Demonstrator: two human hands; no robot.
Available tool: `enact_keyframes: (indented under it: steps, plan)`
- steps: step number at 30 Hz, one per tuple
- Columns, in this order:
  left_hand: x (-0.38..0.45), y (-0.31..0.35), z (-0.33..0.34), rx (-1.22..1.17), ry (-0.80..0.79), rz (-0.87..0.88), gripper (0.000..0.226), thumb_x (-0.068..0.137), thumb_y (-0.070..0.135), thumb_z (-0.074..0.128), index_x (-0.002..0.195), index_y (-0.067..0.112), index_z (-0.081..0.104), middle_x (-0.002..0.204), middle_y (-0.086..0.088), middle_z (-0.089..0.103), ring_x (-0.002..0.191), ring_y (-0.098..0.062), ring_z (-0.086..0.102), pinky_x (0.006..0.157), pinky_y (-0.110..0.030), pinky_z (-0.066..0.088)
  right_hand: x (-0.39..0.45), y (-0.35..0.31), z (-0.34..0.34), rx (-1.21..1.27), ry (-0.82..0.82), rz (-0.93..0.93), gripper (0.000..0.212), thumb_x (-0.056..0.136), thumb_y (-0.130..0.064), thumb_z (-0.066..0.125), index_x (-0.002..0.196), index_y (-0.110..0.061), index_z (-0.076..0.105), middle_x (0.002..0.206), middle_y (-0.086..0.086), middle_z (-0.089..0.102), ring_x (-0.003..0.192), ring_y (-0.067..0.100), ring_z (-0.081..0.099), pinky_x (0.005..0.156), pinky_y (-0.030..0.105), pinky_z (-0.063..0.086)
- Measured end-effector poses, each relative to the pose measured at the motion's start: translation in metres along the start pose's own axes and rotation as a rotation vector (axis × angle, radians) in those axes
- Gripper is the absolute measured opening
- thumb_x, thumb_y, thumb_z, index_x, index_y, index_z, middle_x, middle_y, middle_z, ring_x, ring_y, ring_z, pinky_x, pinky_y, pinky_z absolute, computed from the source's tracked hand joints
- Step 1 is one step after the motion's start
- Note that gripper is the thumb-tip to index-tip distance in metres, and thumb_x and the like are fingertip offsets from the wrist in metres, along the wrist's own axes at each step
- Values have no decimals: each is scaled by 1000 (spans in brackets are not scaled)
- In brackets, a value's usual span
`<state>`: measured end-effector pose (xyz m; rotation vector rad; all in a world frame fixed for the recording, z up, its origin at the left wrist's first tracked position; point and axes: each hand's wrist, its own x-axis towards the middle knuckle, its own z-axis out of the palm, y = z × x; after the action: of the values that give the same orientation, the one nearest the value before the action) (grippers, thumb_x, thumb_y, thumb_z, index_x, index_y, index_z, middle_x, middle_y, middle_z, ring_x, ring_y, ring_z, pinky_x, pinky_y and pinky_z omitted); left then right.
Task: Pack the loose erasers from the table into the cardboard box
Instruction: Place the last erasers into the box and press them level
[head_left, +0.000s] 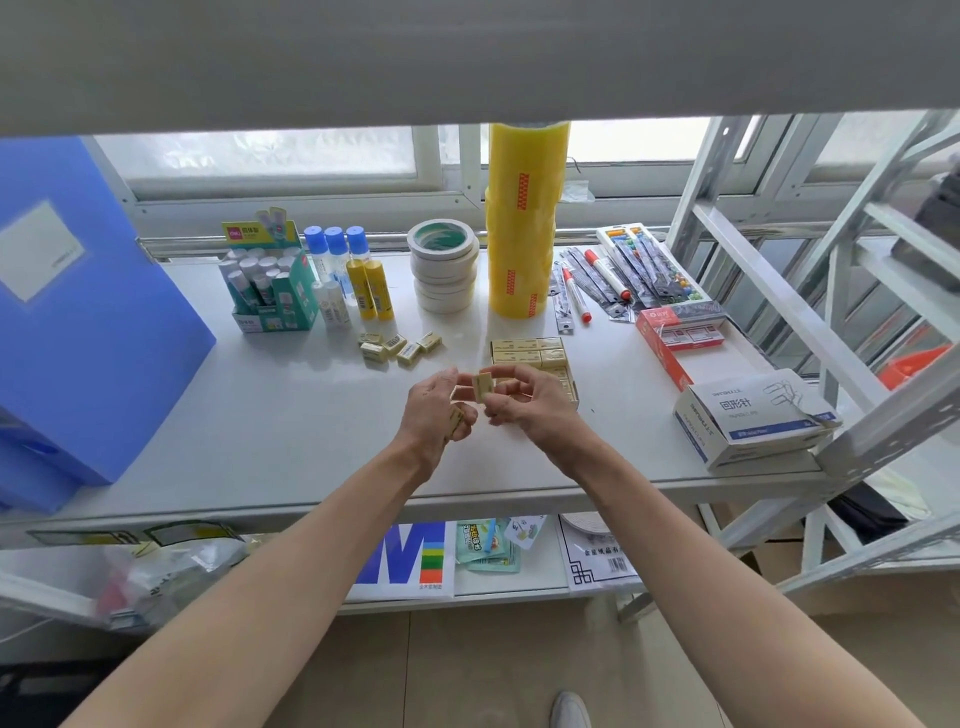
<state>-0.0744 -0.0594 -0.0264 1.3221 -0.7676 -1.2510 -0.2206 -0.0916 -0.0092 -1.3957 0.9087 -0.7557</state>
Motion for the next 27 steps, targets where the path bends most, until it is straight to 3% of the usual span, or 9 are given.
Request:
enact_keyframes:
  steps: [3,6,10,13,16,19,22,27]
  plan:
    - [0,-3,-1,6,-38,-17,39,103,30,45,107,-4,63,86,-18,63,50,-11,46,45,-22,36,1,3,-4,58,62,-3,28,86,-4,68,113,-6,62,81,4,67,78,21,68,81,36,58]
    - [-2,-3,3,-5,-48,-21,41,97,30,57,111,-8,60,87,-15,62,47,-11,43,41,-20,32,0,5,-7,46,81,-17,28,89,-8,65,117,-4,62,85,7,69,77,18,68,78,32,58]
    - [0,-4,7,30,-32,-26,29,90,26,68,104,1,63,86,-11,60,46,-8,44,39,-19,30,1,7,-12,-49,81,-43,30,92,-12,61,123,-10,63,92,7,71,81,22,65,82,36,57]
    - [4,-3,11,25,-21,-59,17,91,17,67,97,3,61,77,-7,58,45,-6,44,38,-17,30,2,10,-18,-120,131,-79,29,94,-4,55,123,-8,61,91,6,72,84,24,70,80,32,59]
    - [7,-2,18,-18,4,-95,11,92,13,65,92,3,59,74,-7,59,44,-5,44,38,-16,30,1,12,-22,-188,147,-109,20,90,-17,65,109,-12,64,95,5,71,88,18,70,80,31,58]
    - [9,-5,26,-53,-12,-124,20,92,12,63,101,-6,61,83,-17,59,42,-4,43,37,-15,31,3,15,-24,-368,189,-147,29,80,-28,77,103,-18,62,94,-1,67,83,10,66,75,22,55]
    - [9,-6,31,-4,-13,-120,27,92,18,65,105,-6,62,84,-14,60,43,-5,42,37,-16,30,7,17,-31,-479,252,-200,25,81,-23,76,101,-17,63,92,2,64,76,12,63,72,22,54]
    - [15,-8,26,158,108,-99,15,93,17,64,101,5,60,78,-6,55,49,-9,40,41,-19,34,19,19,-57,-732,344,-200,23,84,-16,73,106,-11,68,99,3,49,65,7,54,81,26,51]
